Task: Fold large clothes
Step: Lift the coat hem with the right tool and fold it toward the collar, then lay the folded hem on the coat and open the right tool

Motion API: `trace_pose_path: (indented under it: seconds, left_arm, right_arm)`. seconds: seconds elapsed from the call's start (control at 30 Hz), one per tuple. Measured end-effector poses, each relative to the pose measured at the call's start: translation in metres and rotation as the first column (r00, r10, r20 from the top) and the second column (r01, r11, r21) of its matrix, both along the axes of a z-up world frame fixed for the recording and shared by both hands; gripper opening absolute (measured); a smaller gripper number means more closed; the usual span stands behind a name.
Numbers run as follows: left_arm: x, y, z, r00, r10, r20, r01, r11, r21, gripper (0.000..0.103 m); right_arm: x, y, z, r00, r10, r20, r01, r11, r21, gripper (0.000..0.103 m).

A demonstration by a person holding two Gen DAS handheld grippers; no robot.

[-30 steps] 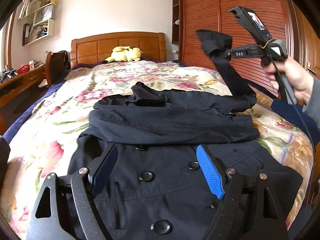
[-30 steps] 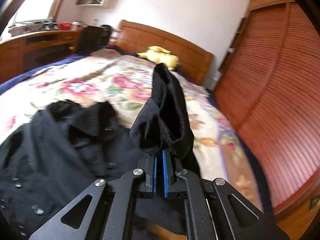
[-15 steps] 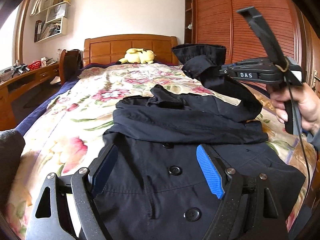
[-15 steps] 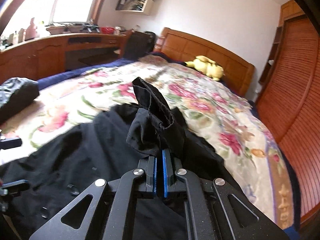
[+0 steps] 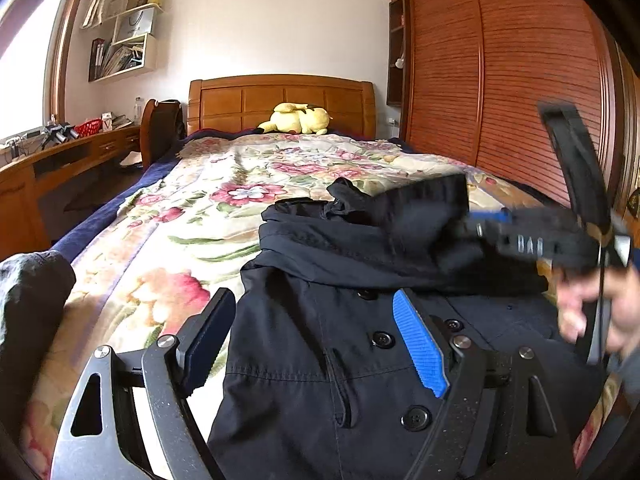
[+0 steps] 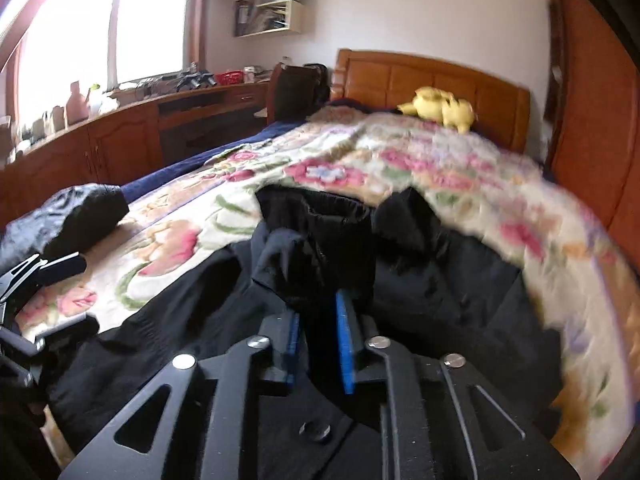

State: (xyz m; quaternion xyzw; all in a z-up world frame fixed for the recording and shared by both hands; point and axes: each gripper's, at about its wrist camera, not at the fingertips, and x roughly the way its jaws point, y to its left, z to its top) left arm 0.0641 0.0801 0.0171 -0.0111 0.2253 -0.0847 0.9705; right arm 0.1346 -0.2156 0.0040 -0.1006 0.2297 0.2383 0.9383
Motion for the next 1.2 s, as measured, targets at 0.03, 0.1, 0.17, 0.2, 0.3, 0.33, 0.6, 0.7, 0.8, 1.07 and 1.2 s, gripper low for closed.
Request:
trace_pose_path:
  seconds: [0.03,0.1,0.17,0.2,0.3,0.33,0.6,0.7,0.8,1.07,1.2]
  left_arm:
    - [0.001,0.0,0.0,1.0,-0.001,0.0,0.001,1.0,-0.006,0.082]
    - [0.001,-0.003,0.001,1.0,-0.001,0.002,0.001,1.0,-0.007,0.082]
    - [0.002,-0.005,0.0,1.0,-0.006,0.001,0.006,1.0,-0.005,0.082]
    - [0.003,-0.007,-0.001,1.0,-0.009,-0.002,0.009,1.0,-0.004,0.082]
    - [0.006,-0.014,-0.003,1.0,-0.015,-0.008,0.015,1.0,0.004,0.082]
    - [0.007,-0.016,-0.004,1.0,-0.017,-0.011,0.017,1.0,0.006,0.082]
    - [0.014,-0.034,-0.003,0.999,-0.04,-0.016,0.04,0.999,-0.006,0.082]
    - [0.016,-0.04,-0.005,0.999,-0.044,-0.021,0.044,0.999,0.001,0.082]
    - [0.019,-0.045,-0.006,0.998,-0.048,-0.029,0.048,0.999,0.0,0.082]
    - [0.029,-0.061,-0.02,0.993,-0.076,-0.093,0.079,0.996,0.027,0.082]
    - [0.035,-0.071,-0.033,0.98,-0.107,-0.166,0.117,0.992,0.053,0.082]
  right_arm:
    - [-0.002,-0.004,-0.006,1.0,-0.023,-0.001,0.023,1.0,0.013,0.026]
    - [-0.007,-0.01,-0.019,0.999,-0.039,-0.02,0.04,0.999,0.036,0.034]
    - [-0.011,-0.014,-0.03,0.998,-0.057,-0.038,0.059,0.997,0.039,0.037]
    - [-0.014,-0.015,-0.035,0.997,-0.065,-0.039,0.066,0.997,0.032,0.038]
    - [-0.024,-0.019,-0.04,0.997,-0.059,-0.05,0.061,0.997,0.037,0.053]
    - [-0.029,-0.022,-0.042,0.997,-0.053,-0.055,0.056,0.997,0.047,0.056]
    - [-0.06,-0.049,-0.032,0.995,-0.073,-0.061,0.076,0.995,0.057,0.062]
    - [-0.062,-0.06,-0.027,0.993,-0.117,-0.007,0.117,0.993,0.016,0.062]
    - [-0.051,-0.067,-0.029,0.981,-0.192,0.001,0.192,0.981,-0.034,0.062]
    - [-0.017,-0.064,-0.032,0.952,-0.306,0.004,0.306,0.951,-0.036,0.062]
    - [-0.021,-0.064,-0.036,0.955,-0.298,0.005,0.298,0.954,-0.032,0.062]
